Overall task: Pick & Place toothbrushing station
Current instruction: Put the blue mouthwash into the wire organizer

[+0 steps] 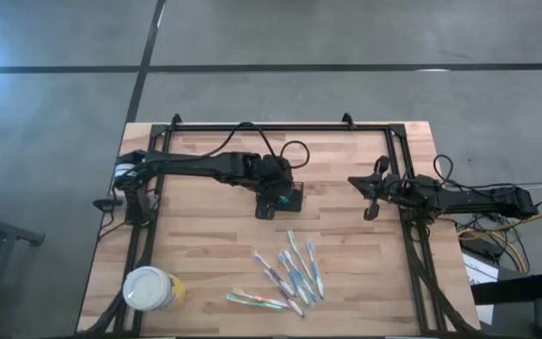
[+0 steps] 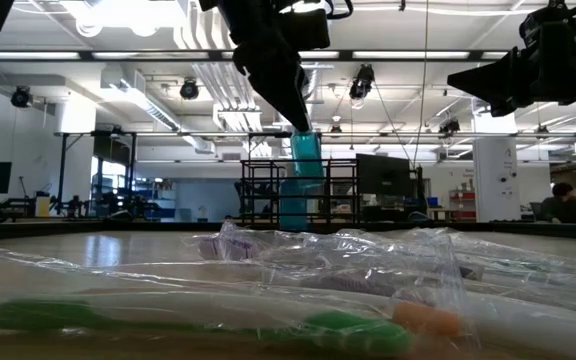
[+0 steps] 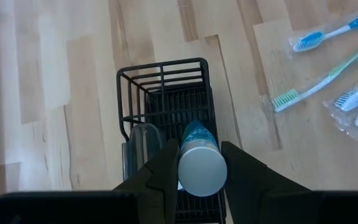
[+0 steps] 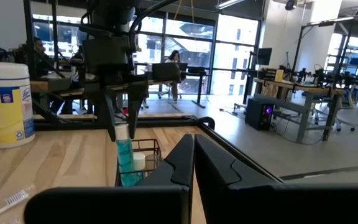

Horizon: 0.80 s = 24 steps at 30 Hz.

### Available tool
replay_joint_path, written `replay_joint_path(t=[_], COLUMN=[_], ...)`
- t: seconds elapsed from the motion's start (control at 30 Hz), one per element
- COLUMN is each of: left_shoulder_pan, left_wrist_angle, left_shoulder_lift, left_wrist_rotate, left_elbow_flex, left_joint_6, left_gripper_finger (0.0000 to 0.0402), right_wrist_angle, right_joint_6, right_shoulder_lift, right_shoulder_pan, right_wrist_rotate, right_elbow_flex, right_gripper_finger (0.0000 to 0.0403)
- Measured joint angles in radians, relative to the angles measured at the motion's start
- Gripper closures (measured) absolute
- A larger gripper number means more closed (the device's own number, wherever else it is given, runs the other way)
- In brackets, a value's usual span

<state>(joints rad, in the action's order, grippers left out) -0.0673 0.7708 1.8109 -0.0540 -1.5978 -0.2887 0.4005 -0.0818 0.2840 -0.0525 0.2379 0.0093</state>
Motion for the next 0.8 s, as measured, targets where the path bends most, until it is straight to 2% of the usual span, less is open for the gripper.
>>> replay_joint_path(t=[0.33, 0.8], left_shoulder_pan=[-0.005, -0.005], left_wrist_angle=[-0.003, -0.033], left_shoulder_lift=[0.001, 0.066], left_wrist_rotate=[0.001, 0.002], left_elbow_flex=[0.0, -0.002], left_joint_6=[0.001, -0.01], left_gripper_finger=[0.0303, 0.0303], right_wrist_angle=[0.0, 0.011], right_joint_6=[-0.008, -0.008], right_shoulder_lift=[0.0, 0.0], right_shoulder_pan=[0.0, 0.0], right_wrist_rotate=[0.0, 0.0], right_elbow_flex=[0.0, 0.001], right_gripper_finger=[0.0394, 0.0394])
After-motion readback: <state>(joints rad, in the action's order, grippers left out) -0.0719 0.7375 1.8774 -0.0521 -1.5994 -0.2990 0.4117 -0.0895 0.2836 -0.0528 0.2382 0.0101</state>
